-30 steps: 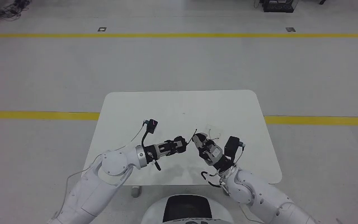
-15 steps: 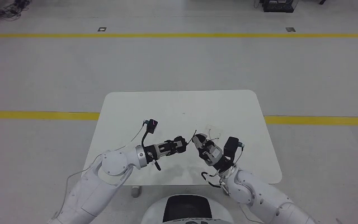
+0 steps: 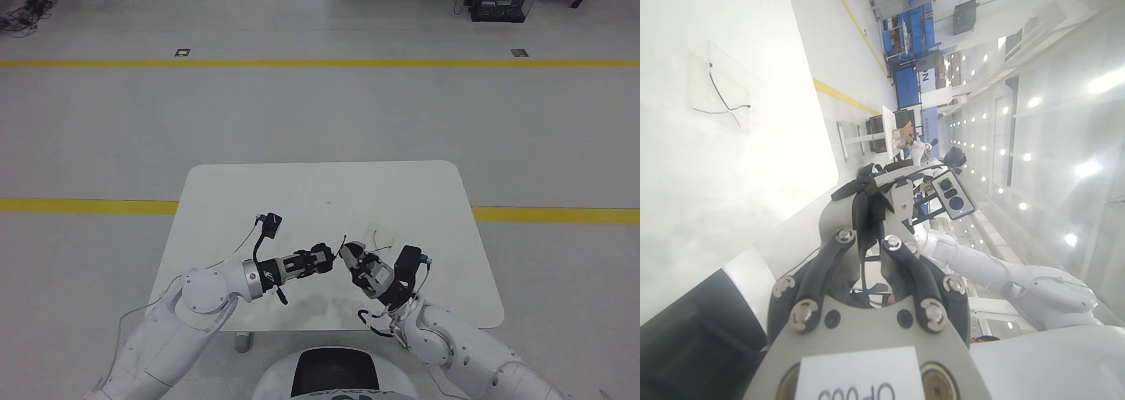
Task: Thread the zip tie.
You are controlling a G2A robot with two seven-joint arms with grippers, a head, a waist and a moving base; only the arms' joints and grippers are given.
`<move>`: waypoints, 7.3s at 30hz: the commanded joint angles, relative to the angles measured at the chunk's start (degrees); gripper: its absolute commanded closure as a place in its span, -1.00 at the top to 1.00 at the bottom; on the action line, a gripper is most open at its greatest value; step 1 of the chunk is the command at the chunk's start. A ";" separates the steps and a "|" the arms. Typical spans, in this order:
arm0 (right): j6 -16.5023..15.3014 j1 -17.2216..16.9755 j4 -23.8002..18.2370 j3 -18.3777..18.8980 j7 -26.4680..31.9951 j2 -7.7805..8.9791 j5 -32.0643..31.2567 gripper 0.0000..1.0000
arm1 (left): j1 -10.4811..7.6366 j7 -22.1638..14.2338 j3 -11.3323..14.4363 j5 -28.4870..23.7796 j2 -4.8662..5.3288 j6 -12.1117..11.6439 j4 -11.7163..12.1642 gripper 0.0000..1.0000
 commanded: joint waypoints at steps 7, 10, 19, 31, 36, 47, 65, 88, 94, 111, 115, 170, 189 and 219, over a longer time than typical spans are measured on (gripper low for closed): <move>0.00 0.22 0.13 -0.33 0.36 0.03 0.21 -1.00 | 0.00 0.00 0.00 0.00 0.00 0.00 0.00 -1.00; 0.00 0.23 0.16 -0.40 0.24 0.03 0.39 -1.00 | 0.00 0.00 0.00 0.00 0.00 0.00 0.00 -1.00; 0.00 0.60 -0.37 -1.20 1.12 0.17 2.65 1.00 | 0.00 0.00 0.00 0.00 0.00 0.00 0.00 -1.00; 0.00 -0.66 -4.77 -2.71 -1.99 3.34 8.78 1.00 | 0.00 0.00 0.00 0.00 0.00 0.00 0.00 -1.00; 0.00 0.22 -8.22 -5.38 -0.48 4.39 13.29 1.00 | 0.00 0.00 0.00 0.00 0.00 0.00 0.00 -1.00; 0.00 0.04 -8.17 -4.62 0.71 4.24 13.83 1.00 | 0.00 0.00 0.00 0.00 0.00 0.00 0.00 -1.00; 0.00 -7.79 -17.64 7.57 2.60 15.79 23.22 1.00 | 0.00 0.00 0.00 0.00 0.00 0.00 0.00 -1.00; 0.00 -6.21 -20.30 15.01 33.33 18.31 55.41 1.00 | 0.00 0.00 0.00 0.00 0.00 0.00 0.00 -1.00; 0.00 -7.72 -19.04 19.27 43.88 15.35 60.30 1.00 | 0.00 0.00 0.00 0.00 0.00 0.00 0.00 -1.00; 0.00 -12.71 -13.18 35.41 75.76 2.51 71.98 1.00 | 0.00 0.00 0.00 0.00 0.00 0.00 0.00 -1.00; 0.00 -13.65 -11.17 39.90 85.11 -1.38 74.61 1.00 | 0.00 0.00 0.00 0.00 0.00 0.00 0.00 -1.00; 0.00 -5.97 12.35 44.83 115.27 -15.80 86.43 1.00 | -0.08 -5.68 2.31 -22.86 -0.96 1.56 0.42 -1.00; 1.63 -2.53 16.28 36.27 115.27 -15.92 96.61 1.00 | -1.91 3.78 9.32 -32.13 -3.95 -7.66 5.81 -1.00; 6.68 -0.73 15.16 30.45 115.27 -13.93 103.61 -0.08 | -3.67 -6.25 11.66 -40.07 -5.31 -11.97 9.63 -1.00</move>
